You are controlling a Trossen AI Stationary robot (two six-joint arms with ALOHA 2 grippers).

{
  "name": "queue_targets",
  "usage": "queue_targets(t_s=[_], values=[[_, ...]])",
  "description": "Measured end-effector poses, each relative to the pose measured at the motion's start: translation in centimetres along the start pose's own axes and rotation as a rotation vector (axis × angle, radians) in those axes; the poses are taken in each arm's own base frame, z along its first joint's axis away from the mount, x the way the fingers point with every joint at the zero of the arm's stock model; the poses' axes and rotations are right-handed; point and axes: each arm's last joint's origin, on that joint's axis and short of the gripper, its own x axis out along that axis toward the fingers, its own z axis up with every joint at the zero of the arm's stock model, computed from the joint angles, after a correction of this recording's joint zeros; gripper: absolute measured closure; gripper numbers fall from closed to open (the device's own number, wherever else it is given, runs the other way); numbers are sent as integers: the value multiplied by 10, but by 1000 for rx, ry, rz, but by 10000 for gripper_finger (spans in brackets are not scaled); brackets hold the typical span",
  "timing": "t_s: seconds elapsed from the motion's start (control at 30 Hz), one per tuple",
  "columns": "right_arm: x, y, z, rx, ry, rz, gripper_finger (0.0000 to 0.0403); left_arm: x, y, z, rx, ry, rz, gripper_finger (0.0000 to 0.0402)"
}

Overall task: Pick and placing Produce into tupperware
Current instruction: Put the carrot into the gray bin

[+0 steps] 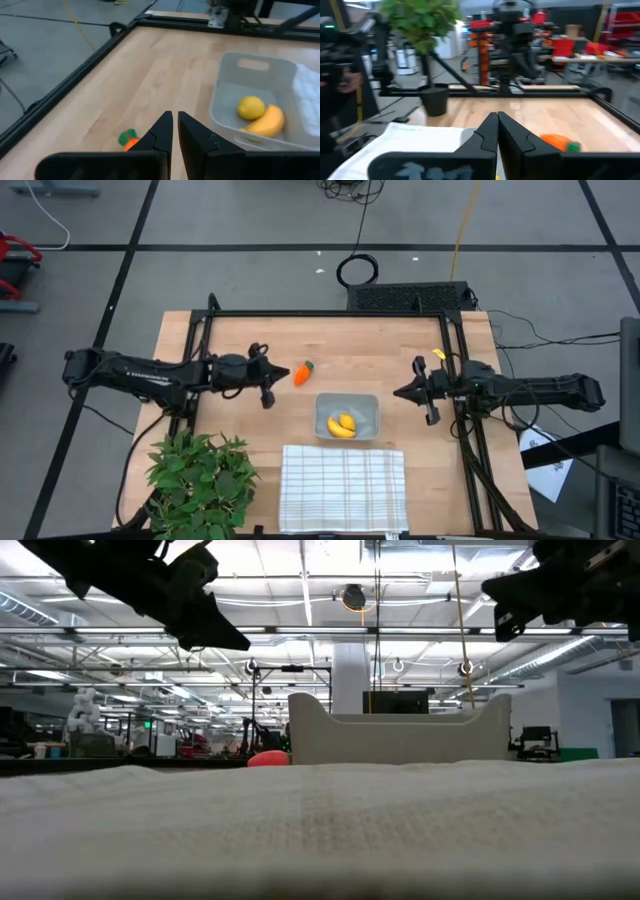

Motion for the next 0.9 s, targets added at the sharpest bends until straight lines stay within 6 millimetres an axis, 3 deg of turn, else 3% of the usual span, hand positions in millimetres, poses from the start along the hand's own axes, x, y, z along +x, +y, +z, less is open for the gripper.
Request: queue_targets(t_s=[0.27,0.9], values=[[-6,2,6,-13,-55,22,403,3,23,-1,-99,56,52,340],[-9,3,6,-11,-52,21,403,15,57,-9,-177,111,89,130]])
